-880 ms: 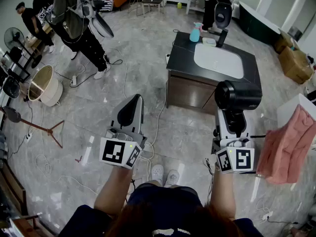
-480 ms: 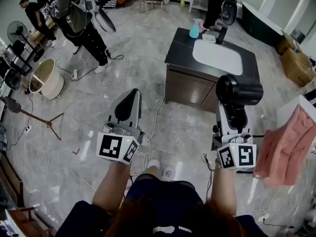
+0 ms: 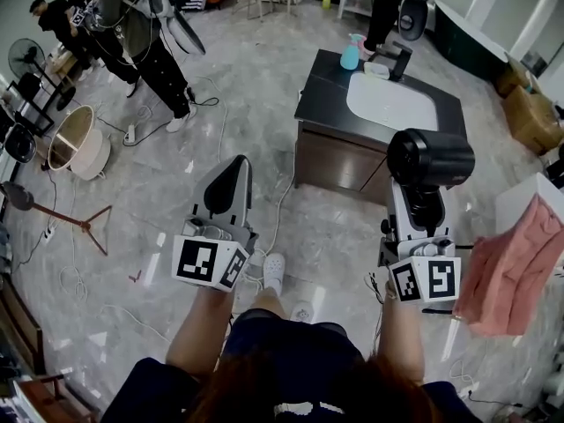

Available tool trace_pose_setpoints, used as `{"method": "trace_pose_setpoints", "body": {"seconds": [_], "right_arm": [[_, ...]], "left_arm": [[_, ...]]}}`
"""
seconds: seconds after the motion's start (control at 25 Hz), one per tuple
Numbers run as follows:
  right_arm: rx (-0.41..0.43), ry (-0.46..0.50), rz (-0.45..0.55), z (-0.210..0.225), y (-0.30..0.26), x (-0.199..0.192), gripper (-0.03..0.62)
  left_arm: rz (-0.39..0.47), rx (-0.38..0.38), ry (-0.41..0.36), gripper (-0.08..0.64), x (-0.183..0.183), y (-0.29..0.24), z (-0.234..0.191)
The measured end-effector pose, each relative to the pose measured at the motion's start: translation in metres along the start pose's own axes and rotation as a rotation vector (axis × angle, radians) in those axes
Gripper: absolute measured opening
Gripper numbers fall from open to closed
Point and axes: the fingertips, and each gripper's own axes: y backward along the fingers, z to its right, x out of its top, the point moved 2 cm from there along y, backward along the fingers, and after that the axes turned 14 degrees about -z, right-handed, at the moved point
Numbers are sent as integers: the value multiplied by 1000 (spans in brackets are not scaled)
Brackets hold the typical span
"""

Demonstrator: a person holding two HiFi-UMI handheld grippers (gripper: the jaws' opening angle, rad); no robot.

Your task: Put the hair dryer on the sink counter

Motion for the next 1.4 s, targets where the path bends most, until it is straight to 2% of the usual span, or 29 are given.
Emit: {"method": "trace_pose_setpoints", "body": {"seconds": [0.4, 0.56, 0.88, 1.12, 1.4], "right_arm": [[-76, 12, 52, 1, -138, 17, 288], [-112, 9, 53, 8, -174, 15, 288], [-132, 9, 14, 34, -238, 6, 288], [-62, 9, 11, 78, -303, 2, 288], [51, 50, 22, 136, -376, 19, 288]], "left_arm": [[31, -70, -29, 12, 20, -123, -105], [30, -111, -27, 12, 19, -165, -127], [15, -110, 11, 12, 14, -234, -153], [6, -69, 17, 12, 10, -298, -154], [21, 18, 22, 12, 21, -375, -154]]}}
